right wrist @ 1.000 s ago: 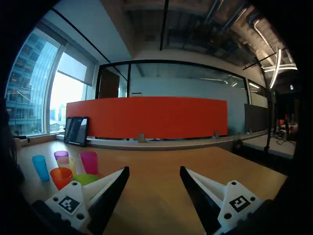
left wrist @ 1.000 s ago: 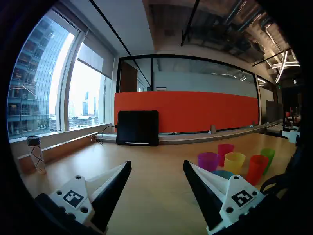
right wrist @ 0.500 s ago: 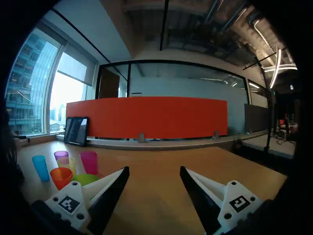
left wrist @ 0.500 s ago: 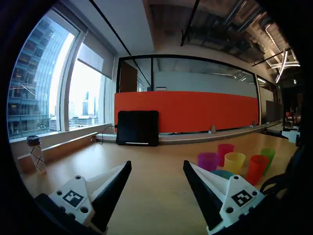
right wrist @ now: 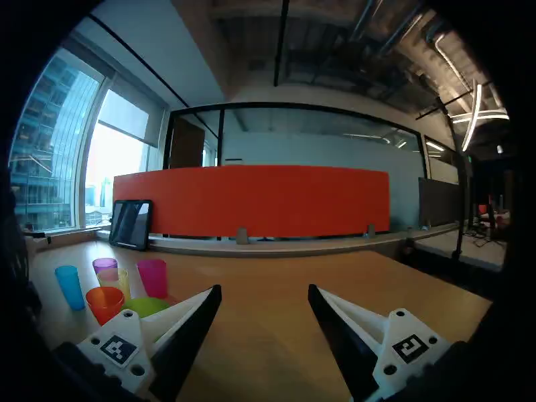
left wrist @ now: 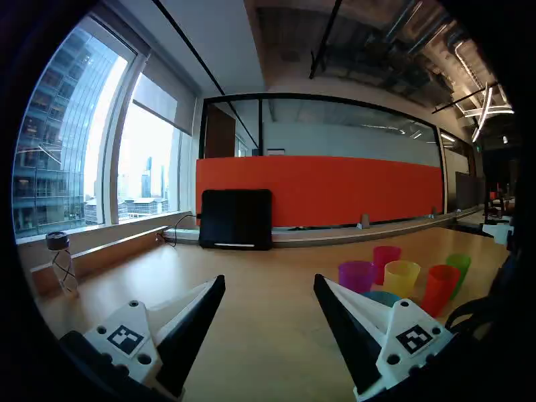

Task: Pour water

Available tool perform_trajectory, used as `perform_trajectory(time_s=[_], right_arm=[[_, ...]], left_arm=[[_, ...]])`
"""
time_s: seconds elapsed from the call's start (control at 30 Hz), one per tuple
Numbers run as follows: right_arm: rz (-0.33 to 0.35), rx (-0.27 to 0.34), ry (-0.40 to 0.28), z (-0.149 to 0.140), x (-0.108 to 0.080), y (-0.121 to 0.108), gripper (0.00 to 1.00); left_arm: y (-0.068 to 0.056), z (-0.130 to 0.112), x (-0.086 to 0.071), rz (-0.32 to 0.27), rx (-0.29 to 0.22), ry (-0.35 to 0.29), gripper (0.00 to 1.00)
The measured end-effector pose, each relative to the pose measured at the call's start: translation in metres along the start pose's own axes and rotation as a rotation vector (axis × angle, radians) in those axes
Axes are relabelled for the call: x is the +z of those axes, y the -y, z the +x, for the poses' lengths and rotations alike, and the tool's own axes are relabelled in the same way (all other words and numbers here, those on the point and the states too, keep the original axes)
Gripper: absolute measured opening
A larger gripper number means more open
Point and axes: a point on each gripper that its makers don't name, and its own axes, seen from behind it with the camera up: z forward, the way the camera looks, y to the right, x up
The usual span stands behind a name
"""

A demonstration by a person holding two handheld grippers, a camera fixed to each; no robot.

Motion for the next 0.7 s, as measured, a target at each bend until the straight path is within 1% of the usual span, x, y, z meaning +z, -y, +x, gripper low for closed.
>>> perform_trajectory(time_s=[0.7], right_arm=[[0.0,0.0,0.0,-0.0007,0.0003,-0.0013,1.0]], left_arm=[[-0.0007,-0.0003,0.0008,0.0,0.002,0.0,0.98]])
